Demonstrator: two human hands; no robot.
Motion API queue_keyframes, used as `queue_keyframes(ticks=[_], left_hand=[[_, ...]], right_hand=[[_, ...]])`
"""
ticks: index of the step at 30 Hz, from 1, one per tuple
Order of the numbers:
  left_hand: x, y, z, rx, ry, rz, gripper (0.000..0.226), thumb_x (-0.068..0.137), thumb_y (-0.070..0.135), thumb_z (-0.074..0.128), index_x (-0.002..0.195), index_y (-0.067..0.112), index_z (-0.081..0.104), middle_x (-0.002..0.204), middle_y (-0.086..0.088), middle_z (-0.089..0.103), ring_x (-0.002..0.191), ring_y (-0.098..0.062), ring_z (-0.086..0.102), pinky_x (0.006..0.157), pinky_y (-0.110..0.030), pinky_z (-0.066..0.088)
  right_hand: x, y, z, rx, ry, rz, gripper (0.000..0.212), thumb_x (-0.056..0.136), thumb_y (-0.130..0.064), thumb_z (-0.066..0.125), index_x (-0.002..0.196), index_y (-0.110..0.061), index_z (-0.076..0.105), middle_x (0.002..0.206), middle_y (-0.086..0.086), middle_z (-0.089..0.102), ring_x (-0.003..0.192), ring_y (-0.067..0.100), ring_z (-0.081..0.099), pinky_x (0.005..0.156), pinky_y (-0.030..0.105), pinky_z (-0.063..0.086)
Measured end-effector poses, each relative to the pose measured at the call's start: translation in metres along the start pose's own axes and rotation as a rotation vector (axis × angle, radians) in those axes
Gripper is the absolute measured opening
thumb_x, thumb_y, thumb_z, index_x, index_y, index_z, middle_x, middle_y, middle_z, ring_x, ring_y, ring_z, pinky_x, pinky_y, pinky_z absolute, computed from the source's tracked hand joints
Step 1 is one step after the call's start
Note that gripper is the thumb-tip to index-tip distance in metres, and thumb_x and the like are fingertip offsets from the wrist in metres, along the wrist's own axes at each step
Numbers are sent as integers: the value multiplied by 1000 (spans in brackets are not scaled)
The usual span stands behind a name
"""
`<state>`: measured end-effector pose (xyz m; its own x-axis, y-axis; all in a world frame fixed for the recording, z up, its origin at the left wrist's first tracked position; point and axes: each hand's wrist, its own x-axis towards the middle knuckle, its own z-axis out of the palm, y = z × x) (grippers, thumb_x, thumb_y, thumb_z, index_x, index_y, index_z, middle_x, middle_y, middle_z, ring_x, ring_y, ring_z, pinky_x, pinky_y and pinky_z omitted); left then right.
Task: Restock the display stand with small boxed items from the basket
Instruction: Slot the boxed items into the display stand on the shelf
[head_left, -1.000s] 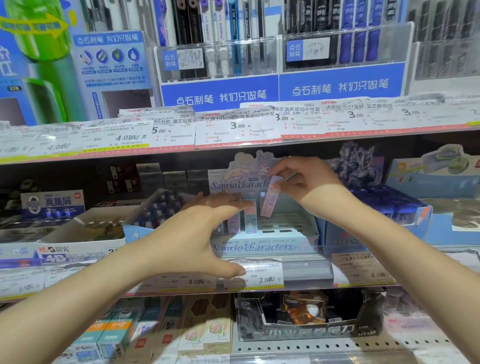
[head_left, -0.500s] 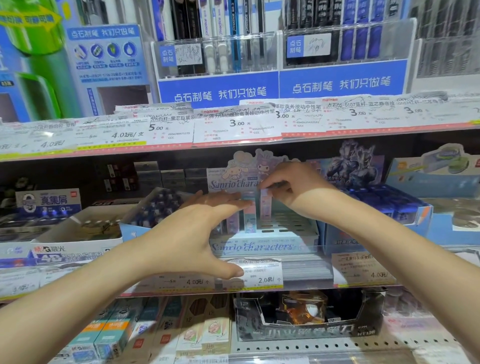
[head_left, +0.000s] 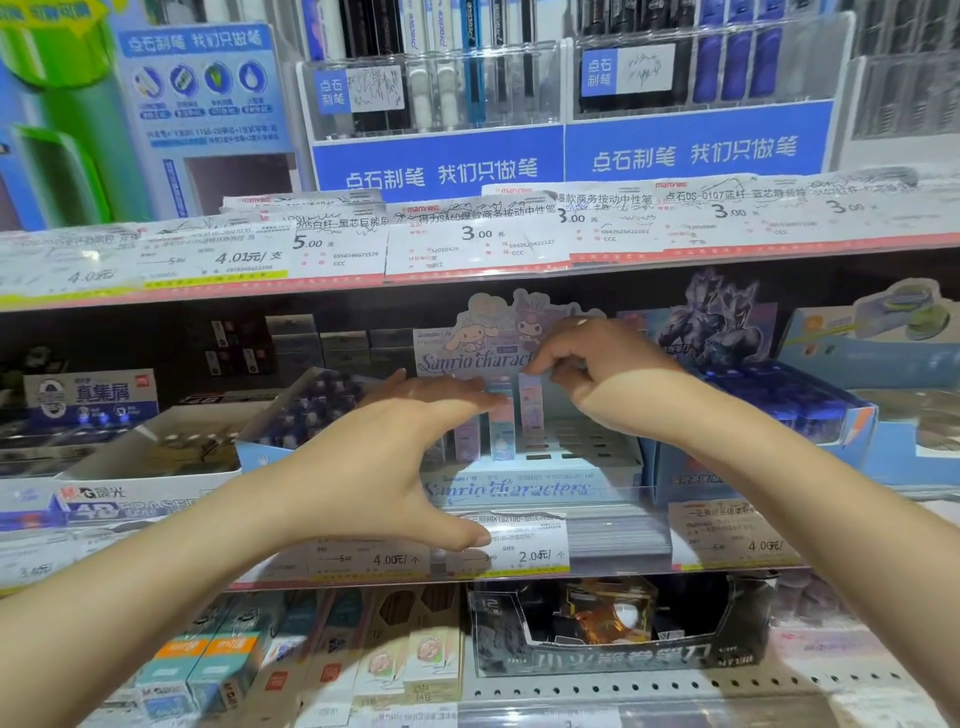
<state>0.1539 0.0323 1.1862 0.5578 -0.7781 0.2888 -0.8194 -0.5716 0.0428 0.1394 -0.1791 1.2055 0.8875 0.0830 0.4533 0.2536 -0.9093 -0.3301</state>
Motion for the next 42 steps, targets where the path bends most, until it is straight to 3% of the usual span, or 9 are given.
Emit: queue_keyframes(ticks=[7,14,20,22,25,28,34,38,42], left_hand=[[0,-1,0,-2,3,3,96,54,71,57,140,36,34,138,16,49,123,-6,47,99,-34,45],[5,-2,-5,-17,-13,21,91,58,72,54,140,37,35,142,20,43,126,1,41,105,-24,38],[8,6,-2,-46,146,48,70,74,62,50,133,25,49,132,11,56,120,-4,51,101,-31,44],[6,12,0,-14,258,52,60,78,55,49,126,19,56,119,4,65,108,-11,59,93,-33,48],[-1,27,2,-41,405,66,43,80,44,53,110,15,62,97,5,66,88,-6,55,80,-16,42],[-14,45,8,-86,444,31,32,81,39,55,99,13,65,82,5,65,72,-4,54,67,-9,39],[-46,81,48,-347,417,-176,27,76,43,54,80,18,64,52,9,54,47,-8,46,49,-16,35],[-75,95,89,-400,290,-240,28,76,43,54,73,17,64,48,10,49,47,-4,43,47,-13,31],[-107,97,130,-441,179,-356,33,71,53,50,71,22,62,50,16,54,45,-3,45,45,-12,28]], right_hand=[[1,3,2,-48,-43,30,37,84,1,40,97,-17,70,122,1,62,110,26,56,97,30,44],[1,0,-5,-58,-119,29,39,86,-1,39,105,-20,68,125,1,61,113,25,56,99,32,44],[-35,-5,-6,87,63,-134,41,84,-12,47,123,-25,54,123,-2,60,110,14,55,97,33,45],[-46,-6,-8,121,138,-195,34,86,-20,51,120,-23,56,114,-5,64,100,9,58,88,29,47],[-62,-6,-12,219,212,-240,26,83,-32,52,105,-23,62,81,-9,65,72,7,58,65,20,44],[-81,-1,-8,346,218,-236,18,81,-31,54,91,-21,64,65,-9,61,61,12,56,56,16,40],[-132,15,24,494,53,-202,11,78,-33,56,81,-26,64,54,-11,55,49,12,50,49,13,35],[-169,18,56,590,-85,-126,12,78,-32,56,79,-23,64,62,6,59,51,17,46,50,16,36],[-207,20,94,645,-209,14,9,82,-29,60,76,-24,64,52,-7,53,46,6,42,47,16,35]])
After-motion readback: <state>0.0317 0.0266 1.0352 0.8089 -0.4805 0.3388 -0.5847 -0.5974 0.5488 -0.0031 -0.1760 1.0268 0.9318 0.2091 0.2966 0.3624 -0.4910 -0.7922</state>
